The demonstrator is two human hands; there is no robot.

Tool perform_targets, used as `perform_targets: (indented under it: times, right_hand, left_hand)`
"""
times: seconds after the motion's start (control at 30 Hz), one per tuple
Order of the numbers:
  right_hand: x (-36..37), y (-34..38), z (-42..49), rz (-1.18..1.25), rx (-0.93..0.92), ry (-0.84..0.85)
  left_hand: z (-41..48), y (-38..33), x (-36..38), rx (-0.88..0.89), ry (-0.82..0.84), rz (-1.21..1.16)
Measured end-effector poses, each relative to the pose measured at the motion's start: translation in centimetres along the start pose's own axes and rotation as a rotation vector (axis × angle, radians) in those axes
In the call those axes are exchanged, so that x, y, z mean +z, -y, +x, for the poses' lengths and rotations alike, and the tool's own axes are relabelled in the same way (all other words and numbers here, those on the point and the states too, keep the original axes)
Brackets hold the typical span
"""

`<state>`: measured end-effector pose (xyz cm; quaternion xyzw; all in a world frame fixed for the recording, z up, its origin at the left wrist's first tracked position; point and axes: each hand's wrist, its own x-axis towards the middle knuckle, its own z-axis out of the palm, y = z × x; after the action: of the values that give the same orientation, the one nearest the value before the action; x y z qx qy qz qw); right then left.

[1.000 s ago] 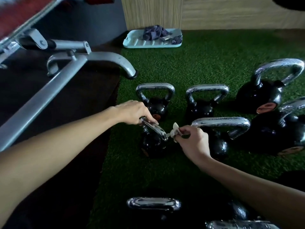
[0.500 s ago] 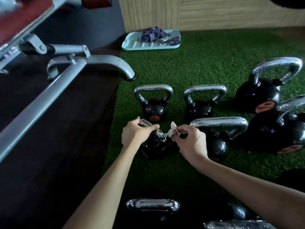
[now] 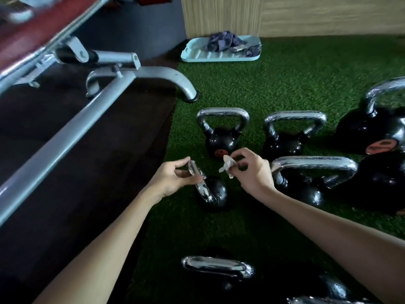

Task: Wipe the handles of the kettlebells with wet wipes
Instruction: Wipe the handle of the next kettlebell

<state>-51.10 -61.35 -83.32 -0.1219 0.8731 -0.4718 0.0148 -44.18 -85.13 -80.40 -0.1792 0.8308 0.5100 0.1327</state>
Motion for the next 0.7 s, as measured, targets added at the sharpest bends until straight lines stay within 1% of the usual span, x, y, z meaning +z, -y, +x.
perform_targets:
  times: [0.2, 0.27, 0.37, 0.5, 0.7]
  right_hand:
    - [4.6, 0.2, 2.8, -0.047, -0.082, 0.167]
    - [5.7, -0.2, 3.5, -0.062, -0.047, 0.195]
    - [6.6, -0.7, 3.8, -0.119, 0.000, 0.305]
    - [7.1, -0.6, 3.9, -0.119, -0.024, 0.301]
    - [7.6, 2.5, 3.8, 0.089, -0.123, 0.243]
  left_hand:
    - [0.3, 0.6, -0.6, 0.087, 0.085, 0.041]
    - [0.4, 0.7, -0.8, 0.118, 0.100, 0.069]
    - [0.7, 1.1, -1.1, 0.140, 0.122, 0.119]
    - [1.0, 1.8, -1.9, 0.148, 0.133, 0.140]
    - [1.0, 3.1, -2.2, 0.149, 0.112, 0.084]
